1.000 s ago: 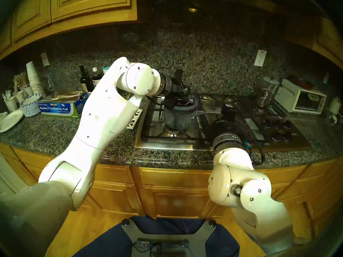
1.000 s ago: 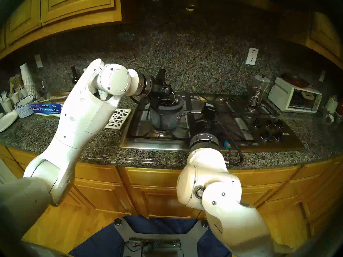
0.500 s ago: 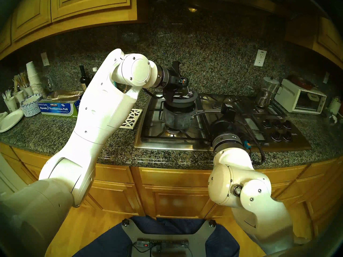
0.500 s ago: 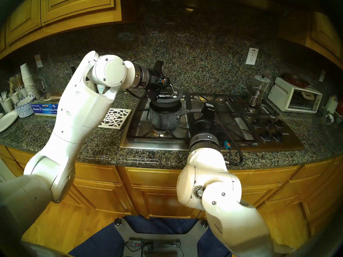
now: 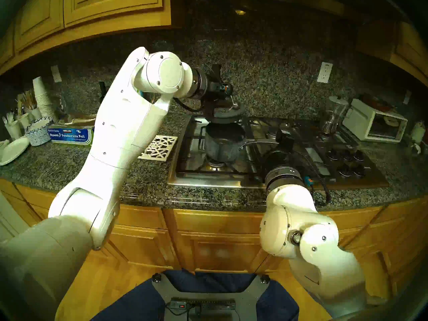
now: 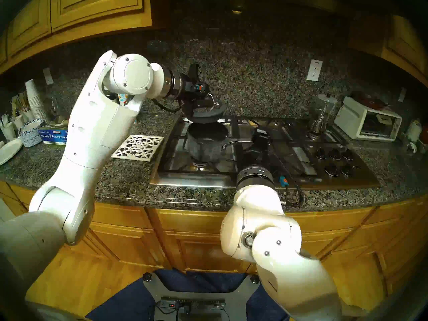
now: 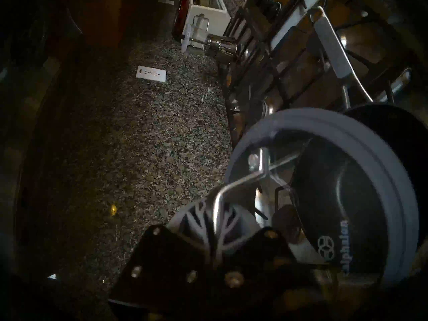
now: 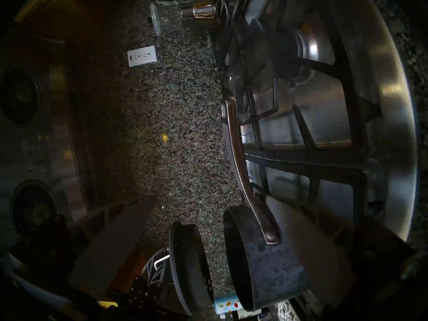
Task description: Pick up the pot, put it on the stove, take off the pot lid
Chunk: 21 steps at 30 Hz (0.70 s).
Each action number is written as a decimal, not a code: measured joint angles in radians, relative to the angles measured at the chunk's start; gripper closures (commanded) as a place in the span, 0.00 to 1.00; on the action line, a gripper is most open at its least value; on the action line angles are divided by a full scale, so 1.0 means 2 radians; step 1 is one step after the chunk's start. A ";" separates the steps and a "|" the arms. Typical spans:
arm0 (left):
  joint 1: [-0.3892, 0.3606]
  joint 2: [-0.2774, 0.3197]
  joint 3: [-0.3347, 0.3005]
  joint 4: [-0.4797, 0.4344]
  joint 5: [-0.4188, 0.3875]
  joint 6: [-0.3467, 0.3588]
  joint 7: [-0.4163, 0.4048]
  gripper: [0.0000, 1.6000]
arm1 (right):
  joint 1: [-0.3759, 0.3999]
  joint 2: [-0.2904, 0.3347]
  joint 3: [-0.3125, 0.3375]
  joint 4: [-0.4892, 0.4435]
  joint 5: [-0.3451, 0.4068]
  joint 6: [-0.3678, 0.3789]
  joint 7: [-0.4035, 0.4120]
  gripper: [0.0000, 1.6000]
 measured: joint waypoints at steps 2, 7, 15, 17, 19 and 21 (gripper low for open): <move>-0.004 0.000 -0.002 0.007 0.000 -0.004 0.000 1.00 | 0.000 0.000 0.000 0.000 0.000 0.000 0.000 0.00; -0.011 0.004 -0.008 0.026 0.000 -0.014 -0.001 1.00 | 0.000 0.000 0.000 0.000 0.000 0.000 0.000 0.00; -0.015 0.020 -0.019 0.048 0.004 -0.032 0.000 1.00 | 0.000 0.000 0.000 0.000 0.000 0.000 0.000 0.00; -0.015 0.023 -0.022 0.051 0.005 -0.035 0.000 1.00 | 0.000 0.000 0.000 0.000 0.000 0.000 0.000 0.00; -0.015 0.027 -0.024 0.054 0.007 -0.040 0.001 1.00 | 0.000 0.000 0.000 0.000 0.000 0.000 0.000 0.00; -0.015 0.030 -0.026 0.056 0.008 -0.043 0.001 1.00 | 0.000 0.000 0.000 0.000 0.000 0.000 0.000 0.00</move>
